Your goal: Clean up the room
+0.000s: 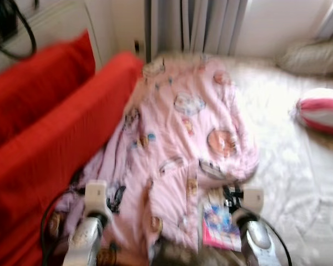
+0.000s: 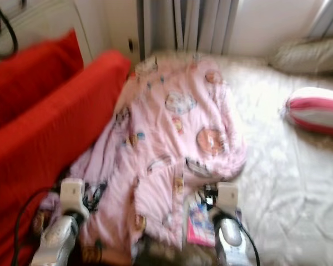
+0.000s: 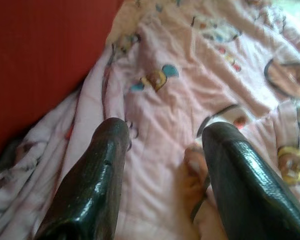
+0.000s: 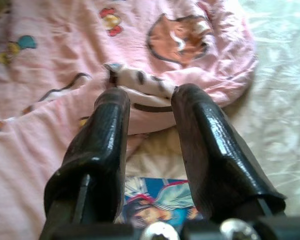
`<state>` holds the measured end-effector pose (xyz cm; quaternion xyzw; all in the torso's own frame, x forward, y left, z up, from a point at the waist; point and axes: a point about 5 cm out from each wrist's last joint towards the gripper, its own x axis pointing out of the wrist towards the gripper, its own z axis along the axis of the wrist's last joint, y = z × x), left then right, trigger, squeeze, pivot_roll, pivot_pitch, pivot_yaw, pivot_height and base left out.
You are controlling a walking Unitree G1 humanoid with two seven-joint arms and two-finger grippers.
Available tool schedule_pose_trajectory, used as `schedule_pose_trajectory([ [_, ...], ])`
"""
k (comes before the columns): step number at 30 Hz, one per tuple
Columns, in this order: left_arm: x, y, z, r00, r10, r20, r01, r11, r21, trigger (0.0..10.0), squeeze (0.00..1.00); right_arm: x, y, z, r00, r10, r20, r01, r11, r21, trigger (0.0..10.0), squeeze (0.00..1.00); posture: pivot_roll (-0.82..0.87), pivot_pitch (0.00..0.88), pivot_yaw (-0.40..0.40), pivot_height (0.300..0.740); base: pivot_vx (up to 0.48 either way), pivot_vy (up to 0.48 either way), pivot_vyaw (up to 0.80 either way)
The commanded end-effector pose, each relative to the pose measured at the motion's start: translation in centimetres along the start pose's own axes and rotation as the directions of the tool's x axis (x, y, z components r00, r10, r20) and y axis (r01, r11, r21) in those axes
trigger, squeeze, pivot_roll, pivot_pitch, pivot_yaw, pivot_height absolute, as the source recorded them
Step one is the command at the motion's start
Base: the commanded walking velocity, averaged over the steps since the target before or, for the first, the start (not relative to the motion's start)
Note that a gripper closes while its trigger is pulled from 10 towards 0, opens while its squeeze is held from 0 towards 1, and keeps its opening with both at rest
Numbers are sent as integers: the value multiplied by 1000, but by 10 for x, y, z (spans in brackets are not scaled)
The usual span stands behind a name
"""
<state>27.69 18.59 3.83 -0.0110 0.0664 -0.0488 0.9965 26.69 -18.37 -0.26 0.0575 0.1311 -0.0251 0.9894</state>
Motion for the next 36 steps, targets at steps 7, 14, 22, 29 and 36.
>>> schedule_pose_trajectory([
  [7,-8,-3,-11,999,-11,-34,11,1000,-8,10000,0,-5,-5,-4,999,-38,11,38,999,15,10000,0,77,44,-9,740,0,0,0],
  [14,-14,-1,-10,1000,20,-8,-20,1000,-22,10000,0,-7,-8,-2,998,-41,38,40,999,17,10000,0,69,48,-15,740,0,0,0],
  [22,-18,3,-12,999,41,-13,-41,999,-26,10000,0,-9,-10,-3,998,-40,37,40,999,15,10000,0,77,63,-22,740,0,0,0],
  [29,-14,2,-8,999,38,-3,-39,999,-27,10000,0,-6,-3,-4,999,-31,15,30,999,12,10000,0,71,80,-22,740,0,0,0],
  [36,-15,-1,-9,999,36,-9,-36,999,-32,10000,0,-7,1,-10,999,-22,-33,22,1000,-14,10000,0,71,88,-26,710,0,0,0],
])
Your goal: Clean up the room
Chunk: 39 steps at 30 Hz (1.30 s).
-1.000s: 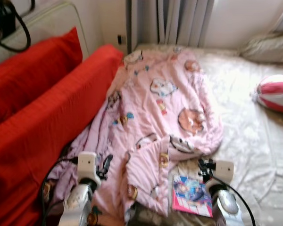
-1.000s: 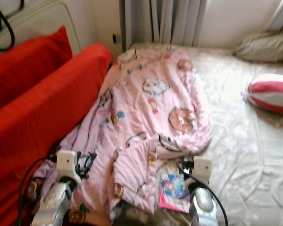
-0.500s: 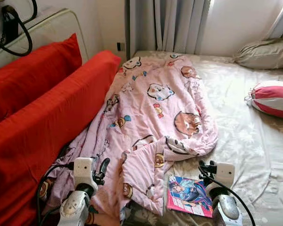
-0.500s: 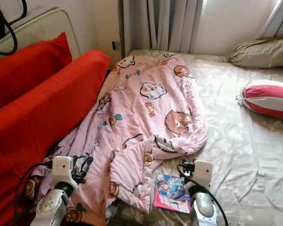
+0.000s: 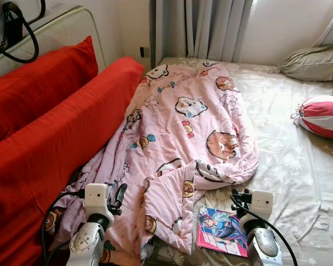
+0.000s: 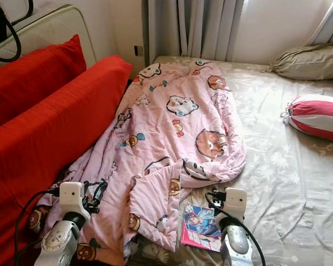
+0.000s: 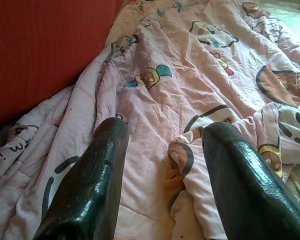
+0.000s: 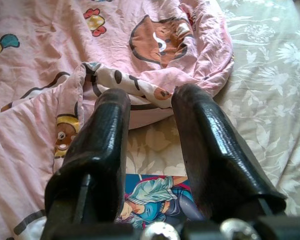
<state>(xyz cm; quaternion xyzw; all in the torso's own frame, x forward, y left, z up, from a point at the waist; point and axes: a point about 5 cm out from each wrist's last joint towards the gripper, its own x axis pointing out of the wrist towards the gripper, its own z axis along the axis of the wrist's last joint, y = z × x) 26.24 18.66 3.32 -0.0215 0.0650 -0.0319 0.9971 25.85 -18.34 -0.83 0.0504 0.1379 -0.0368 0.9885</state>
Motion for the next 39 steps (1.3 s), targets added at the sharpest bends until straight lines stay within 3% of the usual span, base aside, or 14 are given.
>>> schedule_pose_trajectory([
  [1,-1,-1,-2,1000,4,-13,-4,1000,-9,10000,0,0,2,-3,1000,5,-24,-5,1000,-3,10000,0,71,88,-26,705,0,0,0],
  [8,-2,-2,-4,1000,2,-24,-2,1000,-8,10000,0,0,6,-2,1000,25,-6,-24,1000,13,10000,0,73,91,-30,666,0,0,0],
  [39,-2,-1,-5,999,2,-40,-2,1000,0,10000,0,1,8,0,998,61,2,-61,998,9,10000,0,72,91,-30,647,0,0,0],
])
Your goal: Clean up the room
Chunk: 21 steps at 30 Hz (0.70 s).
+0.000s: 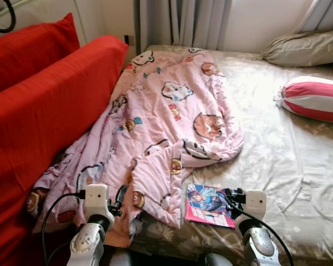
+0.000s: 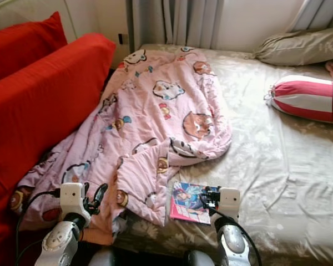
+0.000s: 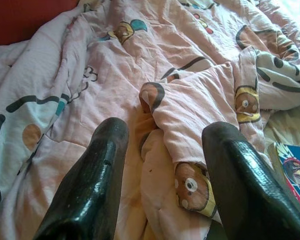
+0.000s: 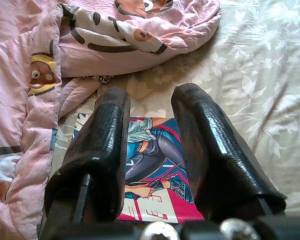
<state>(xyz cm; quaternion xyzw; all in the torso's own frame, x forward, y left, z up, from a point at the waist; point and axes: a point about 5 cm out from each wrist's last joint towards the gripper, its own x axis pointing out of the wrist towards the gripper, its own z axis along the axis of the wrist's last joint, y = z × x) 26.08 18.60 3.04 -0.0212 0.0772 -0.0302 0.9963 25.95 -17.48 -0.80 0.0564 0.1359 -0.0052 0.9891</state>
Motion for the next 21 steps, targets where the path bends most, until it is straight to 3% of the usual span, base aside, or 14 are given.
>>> schedule_pose_trajectory([
  [1,-1,0,-2,1000,-2,-15,2,1000,0,10000,0,1,-1,1,1000,-3,-2,3,1000,5,10000,0,72,91,-30,647,0,0,0],
  [6,-1,-1,-2,1000,-3,-16,3,1000,0,10000,0,1,-1,-1,1000,5,-18,-5,1000,2,10000,0,72,91,-30,622,0,0,0],
  [21,-1,-1,-2,1000,-4,-19,4,1000,0,10000,0,0,2,1,1000,29,12,-29,999,15,10000,0,71,91,-29,622,0,0,0],
])
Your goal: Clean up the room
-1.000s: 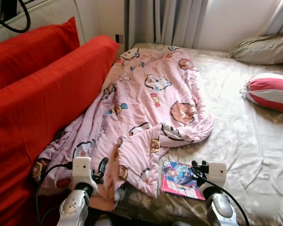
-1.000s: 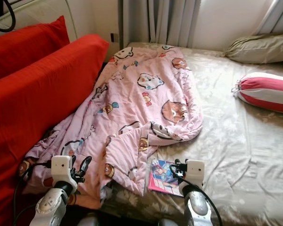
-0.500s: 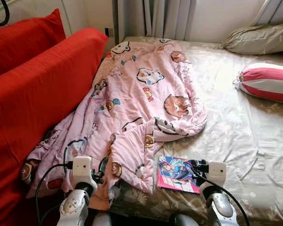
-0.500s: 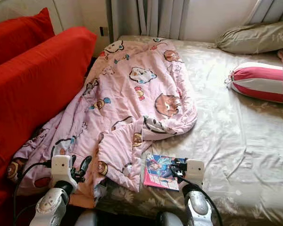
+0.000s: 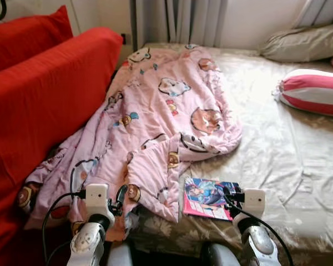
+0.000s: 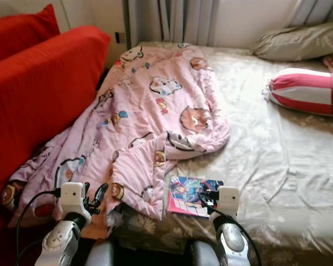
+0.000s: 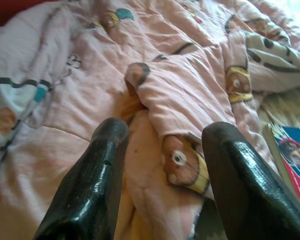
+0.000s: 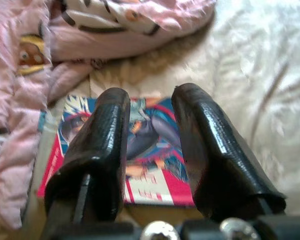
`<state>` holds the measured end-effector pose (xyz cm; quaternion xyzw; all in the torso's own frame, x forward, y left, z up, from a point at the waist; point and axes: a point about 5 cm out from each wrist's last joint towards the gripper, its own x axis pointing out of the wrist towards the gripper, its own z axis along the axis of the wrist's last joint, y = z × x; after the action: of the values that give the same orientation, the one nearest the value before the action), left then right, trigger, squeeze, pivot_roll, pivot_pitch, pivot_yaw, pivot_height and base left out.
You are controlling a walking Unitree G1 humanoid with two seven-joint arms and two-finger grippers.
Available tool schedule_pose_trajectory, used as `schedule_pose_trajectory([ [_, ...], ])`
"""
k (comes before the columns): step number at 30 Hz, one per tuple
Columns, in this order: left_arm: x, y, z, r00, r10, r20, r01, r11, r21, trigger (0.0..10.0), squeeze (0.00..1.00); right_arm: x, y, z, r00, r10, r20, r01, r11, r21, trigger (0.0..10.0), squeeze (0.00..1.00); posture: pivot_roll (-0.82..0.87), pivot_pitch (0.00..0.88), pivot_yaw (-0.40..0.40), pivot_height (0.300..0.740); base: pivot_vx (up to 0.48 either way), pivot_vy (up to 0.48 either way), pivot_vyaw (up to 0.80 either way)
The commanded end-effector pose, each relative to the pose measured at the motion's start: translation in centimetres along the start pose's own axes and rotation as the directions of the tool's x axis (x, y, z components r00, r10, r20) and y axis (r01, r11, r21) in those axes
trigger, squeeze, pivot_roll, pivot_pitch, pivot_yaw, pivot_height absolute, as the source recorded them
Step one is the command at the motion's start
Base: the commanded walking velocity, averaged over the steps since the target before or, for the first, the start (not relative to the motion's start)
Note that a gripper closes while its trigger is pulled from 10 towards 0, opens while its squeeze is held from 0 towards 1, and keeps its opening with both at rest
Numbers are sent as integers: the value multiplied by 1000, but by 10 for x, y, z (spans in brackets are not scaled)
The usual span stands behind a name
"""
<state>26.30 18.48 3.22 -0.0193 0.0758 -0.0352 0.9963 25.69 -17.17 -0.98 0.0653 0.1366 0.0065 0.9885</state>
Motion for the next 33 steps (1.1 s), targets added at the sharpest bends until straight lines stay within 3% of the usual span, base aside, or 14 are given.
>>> schedule_pose_trajectory([
  [1,-3,1,-5,1000,5,-23,-5,1000,-4,10000,0,2,0,4,1000,5,15,-5,1000,1,10000,0,71,91,-29,622,0,0,0],
  [16,-3,-2,-5,1000,-7,-26,7,1000,-3,10000,0,1,0,-3,999,14,-38,-14,1000,-15,10000,0,69,75,-24,607,0,0,0],
  [18,-3,-2,-5,1000,-4,-24,4,1000,-4,10000,0,1,0,-1,1000,19,-9,-19,1000,-14,10000,0,69,79,-25,602,0,0,0],
  [30,-5,-1,-3,1000,-5,-12,5,1000,-14,10000,0,-1,-2,-8,998,-7,-61,5,1000,-30,10000,0,72,112,-24,602,0,0,0],
  [33,-5,-1,-3,1000,-5,-14,4,1000,-12,10000,0,0,-2,-9,997,-5,-78,2,999,-38,10000,0,72,118,-24,582,0,0,0],
])
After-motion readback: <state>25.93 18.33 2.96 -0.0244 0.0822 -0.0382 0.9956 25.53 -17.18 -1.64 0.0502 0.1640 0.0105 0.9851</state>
